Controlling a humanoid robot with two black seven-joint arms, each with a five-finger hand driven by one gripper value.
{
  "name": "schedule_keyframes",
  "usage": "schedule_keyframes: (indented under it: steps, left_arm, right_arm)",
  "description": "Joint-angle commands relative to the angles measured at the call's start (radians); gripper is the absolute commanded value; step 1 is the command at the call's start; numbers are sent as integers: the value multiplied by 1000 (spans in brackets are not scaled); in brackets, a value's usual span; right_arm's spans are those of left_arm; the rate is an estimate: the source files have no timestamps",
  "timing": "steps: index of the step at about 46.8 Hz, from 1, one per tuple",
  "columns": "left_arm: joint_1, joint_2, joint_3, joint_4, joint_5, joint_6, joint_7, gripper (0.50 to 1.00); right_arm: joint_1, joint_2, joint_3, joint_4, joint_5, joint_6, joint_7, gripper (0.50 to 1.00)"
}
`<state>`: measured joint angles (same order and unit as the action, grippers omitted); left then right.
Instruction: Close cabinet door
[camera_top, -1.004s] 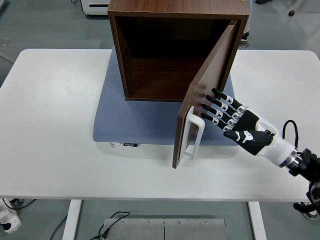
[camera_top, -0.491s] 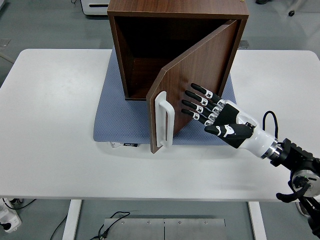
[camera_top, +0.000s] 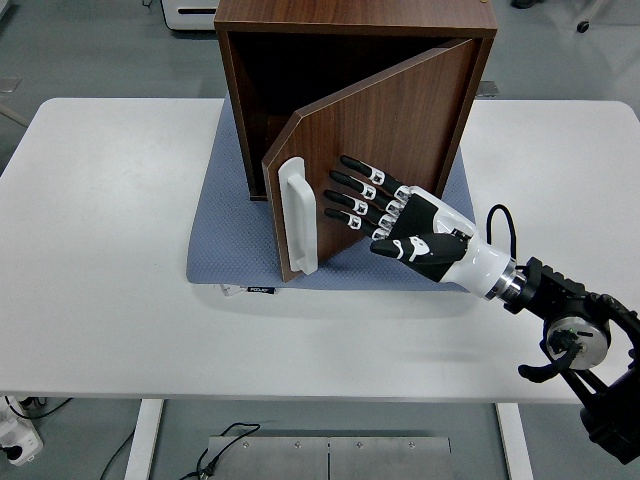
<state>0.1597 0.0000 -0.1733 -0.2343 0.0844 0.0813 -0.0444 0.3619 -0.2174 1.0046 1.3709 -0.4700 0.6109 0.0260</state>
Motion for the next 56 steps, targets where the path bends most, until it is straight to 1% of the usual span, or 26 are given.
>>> schedule_keyframes:
  steps: [1, 12, 17, 33, 40, 56]
  left_arm:
    - [0, 0, 0, 0, 0, 0, 0, 1000]
    - [0, 0, 0, 0, 0, 0, 0, 1000]
    - [1, 0, 0, 0, 0, 0, 0, 1000]
    - [0, 0, 0, 0, 0, 0, 0, 1000]
    - [1, 0, 0, 1, 0, 0, 0, 1000]
    - [0, 0, 0, 0, 0, 0, 0, 1000]
  right_arm:
    - [12, 6, -4, -10, 5, 0, 0, 1000]
    - [81, 61, -29, -84, 33, 0, 0, 1000]
    - [109, 73, -29, -119, 34, 0, 0, 1000]
    - [173, 116, -30, -205, 51, 0, 0, 1000]
    - [213, 147, -49, -249, 70, 0, 0, 1000]
    - [267, 217, -52, -357, 73, 0, 0, 1000]
